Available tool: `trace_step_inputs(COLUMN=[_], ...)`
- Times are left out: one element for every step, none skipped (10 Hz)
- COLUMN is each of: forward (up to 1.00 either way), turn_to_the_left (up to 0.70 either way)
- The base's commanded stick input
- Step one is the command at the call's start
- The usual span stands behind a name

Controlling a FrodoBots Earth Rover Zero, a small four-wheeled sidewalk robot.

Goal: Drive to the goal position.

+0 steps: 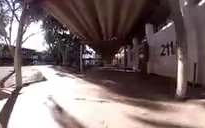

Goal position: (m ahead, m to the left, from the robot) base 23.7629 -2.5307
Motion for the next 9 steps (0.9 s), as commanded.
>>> trace_step_inputs(forward=[0.70, 0.70, 0.70, 0.70, 0.70, 0.70, 0.70, 0.70, 0.70], turn_to_the_left=[0.00, 0.00, 0.00, 0.00, 0.00, 0.00, 0.00, 0.00, 0.00])
